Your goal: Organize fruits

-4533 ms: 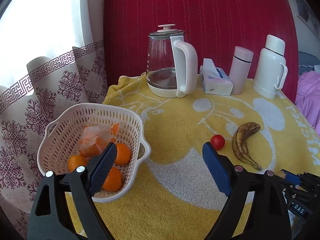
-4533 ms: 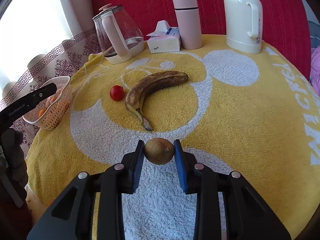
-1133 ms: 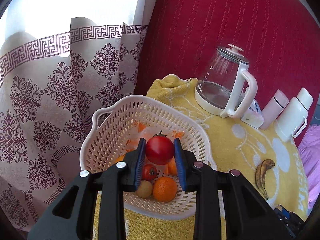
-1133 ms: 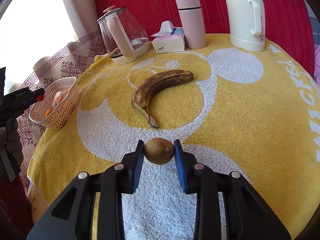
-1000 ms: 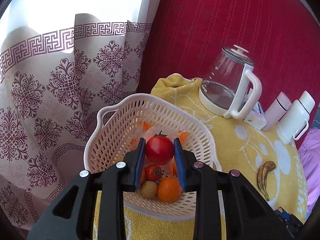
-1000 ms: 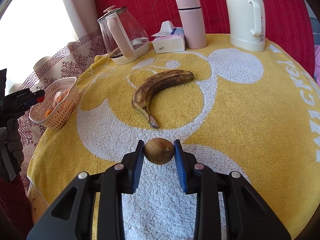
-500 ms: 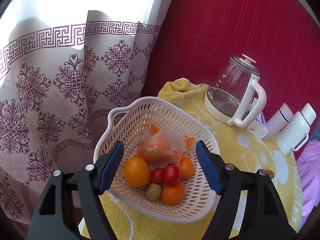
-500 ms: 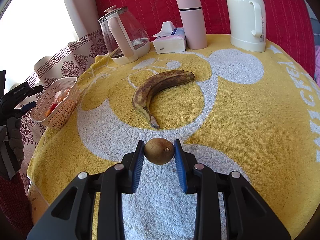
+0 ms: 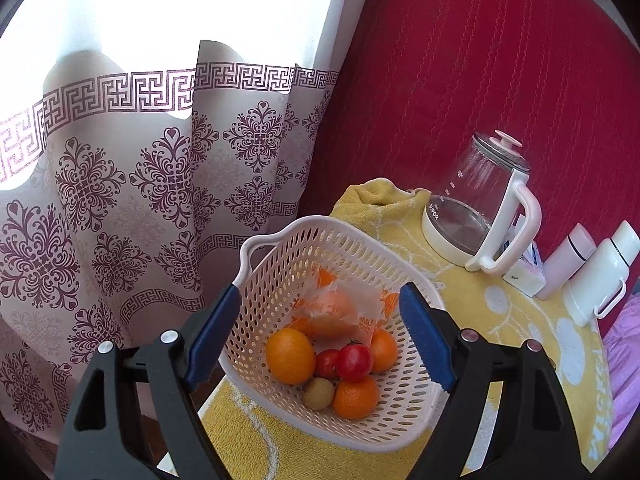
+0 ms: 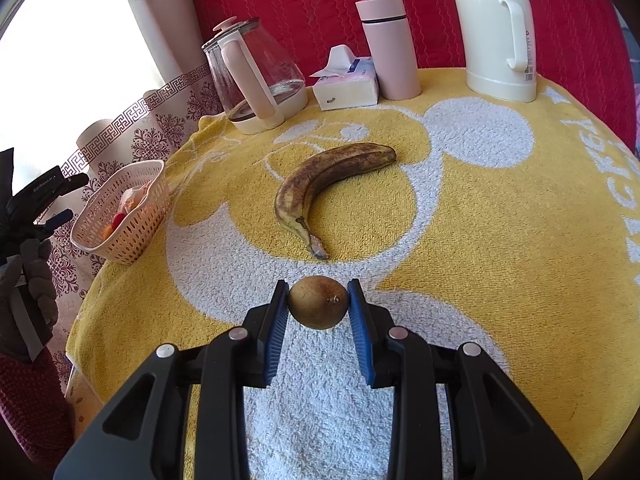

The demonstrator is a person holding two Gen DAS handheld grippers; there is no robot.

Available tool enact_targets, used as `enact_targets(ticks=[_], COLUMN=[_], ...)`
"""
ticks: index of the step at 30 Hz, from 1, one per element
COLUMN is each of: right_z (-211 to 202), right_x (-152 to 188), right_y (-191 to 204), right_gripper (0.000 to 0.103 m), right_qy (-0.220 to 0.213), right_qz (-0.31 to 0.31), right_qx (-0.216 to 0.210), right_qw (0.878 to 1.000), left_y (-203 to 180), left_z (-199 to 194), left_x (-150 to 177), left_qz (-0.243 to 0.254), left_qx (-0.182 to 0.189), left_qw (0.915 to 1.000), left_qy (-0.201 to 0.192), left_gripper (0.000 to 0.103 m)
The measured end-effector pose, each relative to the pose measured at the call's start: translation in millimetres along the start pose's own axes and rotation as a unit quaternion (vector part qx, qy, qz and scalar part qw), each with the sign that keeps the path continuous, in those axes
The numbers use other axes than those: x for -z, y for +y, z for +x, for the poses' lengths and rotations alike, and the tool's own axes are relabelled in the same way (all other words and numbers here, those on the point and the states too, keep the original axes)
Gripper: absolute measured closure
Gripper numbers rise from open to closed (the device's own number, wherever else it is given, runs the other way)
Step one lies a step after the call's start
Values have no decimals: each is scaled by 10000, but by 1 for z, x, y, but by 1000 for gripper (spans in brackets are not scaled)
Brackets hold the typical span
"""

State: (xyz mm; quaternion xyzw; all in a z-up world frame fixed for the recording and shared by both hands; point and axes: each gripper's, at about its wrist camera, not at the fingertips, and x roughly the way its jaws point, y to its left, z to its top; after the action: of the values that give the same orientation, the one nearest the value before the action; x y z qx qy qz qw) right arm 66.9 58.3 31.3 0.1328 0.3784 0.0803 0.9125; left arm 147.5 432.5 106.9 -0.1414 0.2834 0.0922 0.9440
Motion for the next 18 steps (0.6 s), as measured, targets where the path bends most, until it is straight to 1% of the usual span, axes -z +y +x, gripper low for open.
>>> enact_targets(ticks=[4, 10, 14, 18], right_z=[0, -5, -8, -5], right_x=[0, 0, -7, -20], right_y=[-1, 10, 28, 55], right_gripper=[73, 73, 73, 73], right_qy=[-9, -96, -80, -63], right_qz=[30, -141, -308, -545], right_qx=[-40, -17, -118, -262], right_qw=[10000, 9999, 9994, 9982], left_y=[-1, 0, 5, 9], left_z=[-4, -10, -15, -21], left_x=[-1, -3, -7, -11], left_qz=[3, -10, -76, -56], left_qx=[27, 108, 178, 168], left_qw=[10000, 9999, 9997, 9995], left_qy=[-55, -103, -172, -264], left_gripper=[20, 19, 15, 13])
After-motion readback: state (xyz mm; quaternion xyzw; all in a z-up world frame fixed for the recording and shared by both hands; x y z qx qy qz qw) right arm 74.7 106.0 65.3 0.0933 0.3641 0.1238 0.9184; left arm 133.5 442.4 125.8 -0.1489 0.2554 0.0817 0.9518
